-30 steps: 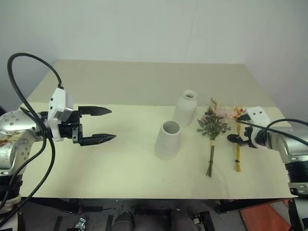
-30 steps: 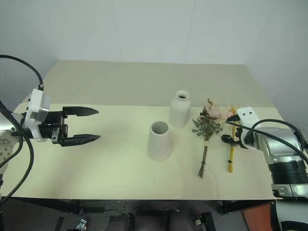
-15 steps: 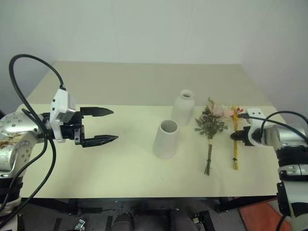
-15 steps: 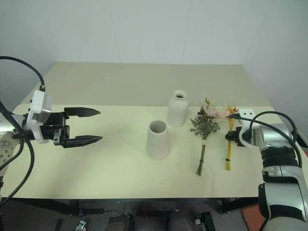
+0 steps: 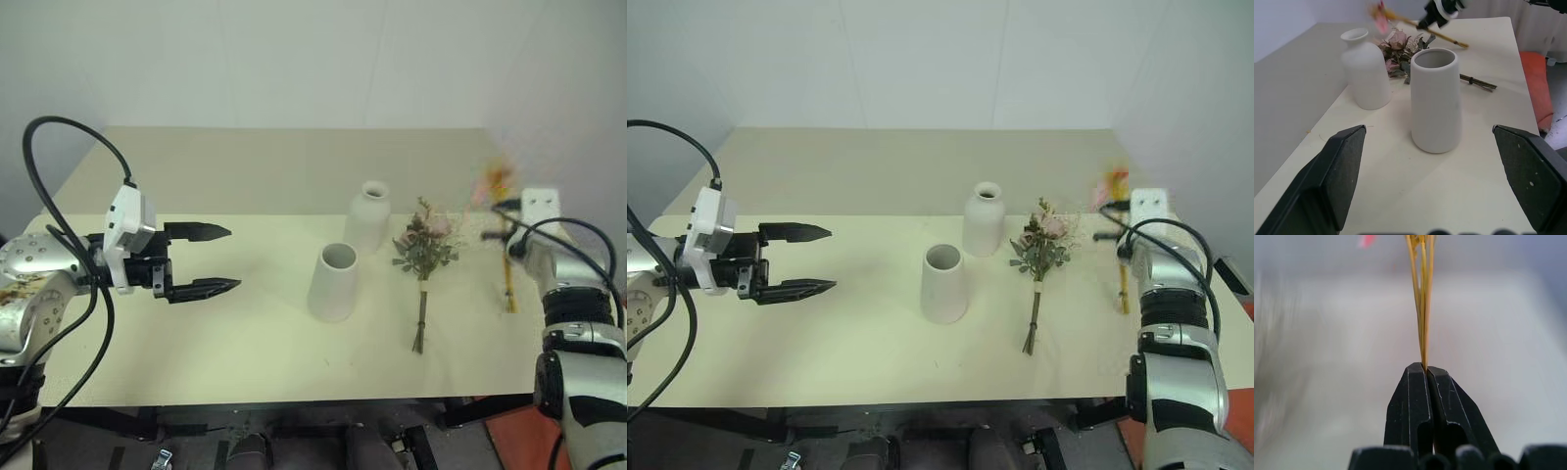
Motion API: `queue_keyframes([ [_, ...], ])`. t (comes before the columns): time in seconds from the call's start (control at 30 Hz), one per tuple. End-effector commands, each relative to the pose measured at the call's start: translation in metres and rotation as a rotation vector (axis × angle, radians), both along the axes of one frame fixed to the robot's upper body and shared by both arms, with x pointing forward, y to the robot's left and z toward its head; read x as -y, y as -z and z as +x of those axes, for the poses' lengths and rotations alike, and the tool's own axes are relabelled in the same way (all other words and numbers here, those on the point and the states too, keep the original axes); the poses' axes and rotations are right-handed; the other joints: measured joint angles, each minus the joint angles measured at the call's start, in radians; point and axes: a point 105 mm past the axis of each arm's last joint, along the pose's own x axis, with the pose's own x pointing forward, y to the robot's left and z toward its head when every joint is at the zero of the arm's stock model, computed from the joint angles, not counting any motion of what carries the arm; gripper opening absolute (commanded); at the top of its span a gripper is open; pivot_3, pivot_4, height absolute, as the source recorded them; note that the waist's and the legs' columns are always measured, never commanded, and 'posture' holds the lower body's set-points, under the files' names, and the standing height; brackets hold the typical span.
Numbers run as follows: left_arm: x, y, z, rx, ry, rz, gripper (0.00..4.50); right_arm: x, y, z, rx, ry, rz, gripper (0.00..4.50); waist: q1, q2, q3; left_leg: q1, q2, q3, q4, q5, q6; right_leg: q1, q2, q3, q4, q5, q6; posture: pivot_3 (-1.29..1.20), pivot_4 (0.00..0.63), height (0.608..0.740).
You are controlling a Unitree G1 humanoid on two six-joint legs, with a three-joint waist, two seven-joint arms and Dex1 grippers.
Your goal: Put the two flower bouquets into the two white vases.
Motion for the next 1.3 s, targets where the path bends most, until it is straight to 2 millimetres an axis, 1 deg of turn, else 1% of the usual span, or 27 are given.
queue_keyframes([
  [0.03,-0.004,-0.016,-0.002,0.058,-0.012,0.006,4.5,-0.039,-0.096,-0.017,0.473,-0.139,-0.02,0.02,-0.004,0.0,0.0,0.0,0.0,0.0,-0.001,0.0,0.0,0.0,0.001,0.0,0.0,0.0,0.0,0.0,0.15,0.74],
  [0.1,-0.007,-0.017,-0.001,0.061,-0.022,0.005,4.5,-0.069,-0.118,-0.025,0.617,-0.329,0.15,0.02,-0.009,0.0,0.0,0.0,0.001,-0.002,-0.001,0.0,0.0,0.0,0.002,0.0,0.0,0.0,-0.001,0.0,0.15,0.74],
  [0.17,-0.012,-0.018,0.0,0.065,-0.047,0.005,4.5,-0.096,-0.14,-0.038,0.773,-0.465,0.243,0.02,-0.012,0.0,0.0,0.001,0.002,-0.003,-0.001,0.0,0.0,0.001,0.002,-0.001,0.0,0.001,-0.002,0.0,0.15,0.74],
  [0.27,-0.019,-0.018,0.0,0.066,-0.082,0.009,4.5,-0.126,-0.156,-0.044,0.873,-0.591,0.328,0.02,-0.013,0.0,0.0,0.0,0.001,-0.004,0.0,0.0,0.0,0.001,0.002,-0.001,0.001,0.004,-0.006,0.0,0.15,0.74],
  [0.33,-0.024,-0.017,-0.001,0.064,-0.103,0.013,4.5,-0.145,-0.157,-0.041,0.901,-0.668,0.367,0.02,-0.012,0.001,0.0,0.0,0.001,-0.004,0.0,0.0,0.0,0.001,0.002,-0.002,0.001,0.004,-0.007,0.0,0.15,0.74],
  [0.4,-0.027,-0.016,-0.002,0.062,-0.118,0.015,4.5,-0.159,-0.153,-0.032,0.897,-0.714,0.371,0.02,-0.012,0.001,0.0,0.0,0.002,-0.004,0.0,0.0,0.0,0.001,0.002,-0.002,0.001,0.004,-0.007,0.0,0.15,0.74],
  [0.6,-0.031,-0.013,-0.007,0.054,-0.139,0.016,4.5,-0.19,-0.142,-0.007,0.871,-0.804,0.39,0.02,-0.019,0.001,0.0,0.0,0.002,-0.005,0.0,0.0,0.0,0.001,0.002,-0.003,0.001,0.005,-0.009,0.0,0.15,0.74],
  [0.7,-0.033,-0.013,-0.012,0.053,-0.156,0.018,4.5,-0.198,-0.137,0.003,0.852,-0.82,0.384,0.02,-0.024,0.001,0.0,0.0,0.002,-0.005,-0.001,0.0,0.0,0.001,0.002,-0.003,0.001,0.004,-0.009,0.0,0.15,0.74],
  [0.83,-0.036,-0.013,-0.016,0.051,-0.174,0.02,4.5,-0.198,-0.131,0.01,0.844,-0.817,0.362,0.02,-0.025,0.001,0.001,0.0,0.002,-0.005,-0.002,0.0,0.0,0.001,0.002,-0.003,0.001,0.004,-0.01,0.0,0.15,0.74],
  [1.0,-0.038,-0.013,-0.02,0.048,-0.185,0.021,4.5,-0.196,-0.124,0.014,0.824,-0.81,0.341,0.02,-0.025,0.001,0.001,0.0,0.002,-0.006,-0.003,0.0,0.0,0.0,0.002,-0.004,0.001,0.003,-0.011,0.0,0.15,0.74],
  [1.3,-0.038,-0.014,-0.018,0.051,-0.182,0.021,4.5,-0.207,-0.099,0.013,0.786,-0.823,0.312,0.02,-0.026,0.001,0.001,0.001,0.002,-0.006,-0.003,0.0,0.0,0.001,0.002,-0.004,0.002,0.003,-0.011,0.0,0.15,0.74],
])
